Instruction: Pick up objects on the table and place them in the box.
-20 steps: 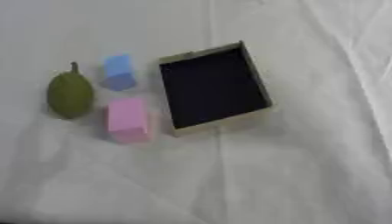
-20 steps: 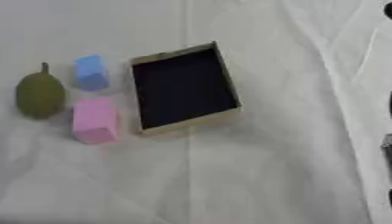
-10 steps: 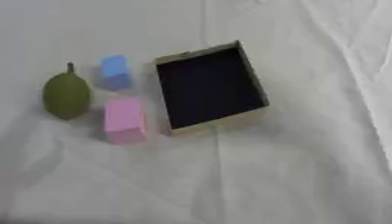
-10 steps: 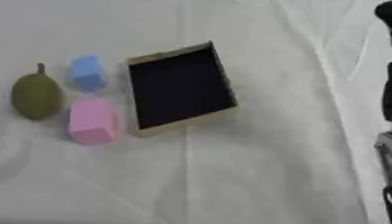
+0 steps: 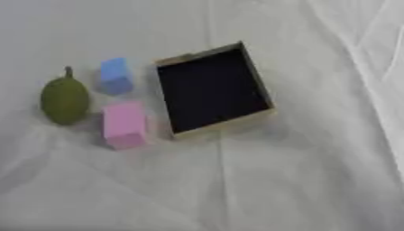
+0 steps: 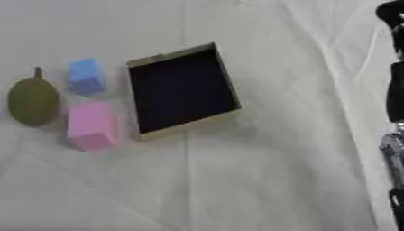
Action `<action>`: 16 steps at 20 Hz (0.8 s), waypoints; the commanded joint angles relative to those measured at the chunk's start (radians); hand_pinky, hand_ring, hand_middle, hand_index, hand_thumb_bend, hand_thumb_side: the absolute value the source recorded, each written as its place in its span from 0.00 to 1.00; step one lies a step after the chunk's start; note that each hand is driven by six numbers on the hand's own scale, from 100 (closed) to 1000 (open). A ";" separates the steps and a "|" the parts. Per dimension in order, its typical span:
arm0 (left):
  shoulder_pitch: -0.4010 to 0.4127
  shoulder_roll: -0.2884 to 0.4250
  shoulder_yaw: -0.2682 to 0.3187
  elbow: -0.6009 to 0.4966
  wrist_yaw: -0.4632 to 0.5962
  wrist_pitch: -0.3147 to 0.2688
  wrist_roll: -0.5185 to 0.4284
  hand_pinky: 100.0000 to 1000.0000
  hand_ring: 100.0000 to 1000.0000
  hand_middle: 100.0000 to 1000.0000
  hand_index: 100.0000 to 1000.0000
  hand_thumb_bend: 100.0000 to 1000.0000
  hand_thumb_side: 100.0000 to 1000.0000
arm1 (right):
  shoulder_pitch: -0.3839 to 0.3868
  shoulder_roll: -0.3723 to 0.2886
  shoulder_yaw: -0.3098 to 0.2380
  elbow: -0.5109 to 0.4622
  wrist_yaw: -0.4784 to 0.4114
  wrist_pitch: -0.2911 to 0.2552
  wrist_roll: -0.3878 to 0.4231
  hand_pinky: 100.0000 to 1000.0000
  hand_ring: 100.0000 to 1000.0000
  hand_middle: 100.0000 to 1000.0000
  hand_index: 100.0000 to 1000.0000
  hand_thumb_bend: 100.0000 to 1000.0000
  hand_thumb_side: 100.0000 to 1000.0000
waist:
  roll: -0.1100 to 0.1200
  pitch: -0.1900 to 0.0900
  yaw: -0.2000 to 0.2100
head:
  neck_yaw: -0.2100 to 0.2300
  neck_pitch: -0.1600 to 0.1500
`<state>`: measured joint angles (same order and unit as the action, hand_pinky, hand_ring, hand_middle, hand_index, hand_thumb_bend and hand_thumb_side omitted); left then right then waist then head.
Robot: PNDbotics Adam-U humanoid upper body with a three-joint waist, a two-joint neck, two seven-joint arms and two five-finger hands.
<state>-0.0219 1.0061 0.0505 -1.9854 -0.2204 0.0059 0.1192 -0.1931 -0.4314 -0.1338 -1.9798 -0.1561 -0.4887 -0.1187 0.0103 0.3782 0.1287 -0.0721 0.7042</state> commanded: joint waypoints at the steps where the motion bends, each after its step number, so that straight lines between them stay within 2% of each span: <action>1: -0.035 0.106 -0.007 -0.015 0.025 0.056 -0.091 0.87 0.80 0.79 0.91 0.23 0.60 | -0.001 -0.033 0.000 -0.020 0.009 0.000 0.003 0.86 0.92 0.62 0.78 0.00 0.57 | 0.018 -0.026 0.001 | -0.005 0.010; 8: -0.134 0.181 -0.039 -0.009 0.051 0.134 -0.343 0.93 0.86 0.85 0.95 0.36 0.54 | -0.002 -0.036 0.006 -0.020 0.010 0.005 0.011 0.86 0.92 0.62 0.78 0.00 0.57 | 0.029 -0.021 -0.004 | -0.011 0.011; 13: -0.193 0.204 -0.072 0.040 0.027 0.151 -0.458 0.96 0.89 0.88 0.96 0.56 0.36 | -0.008 -0.036 0.011 -0.020 0.005 0.010 0.018 0.86 0.93 0.62 0.78 0.00 0.57 | 0.033 -0.017 -0.008 | -0.006 0.013; 16: -0.226 0.206 -0.096 0.073 0.022 0.156 -0.519 0.97 0.90 0.88 0.97 0.60 0.29 | -0.010 -0.035 0.013 -0.020 0.003 0.013 0.022 0.86 0.93 0.62 0.78 0.00 0.57 | 0.035 -0.016 -0.013 | 0.000 0.013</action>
<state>-0.2359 1.1694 -0.0478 -1.9205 -0.1906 0.1604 -0.3759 -0.1941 -0.4391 -0.1191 -1.9798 -0.1555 -0.4739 -0.1031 0.0317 0.3783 0.1157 -0.0762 0.7132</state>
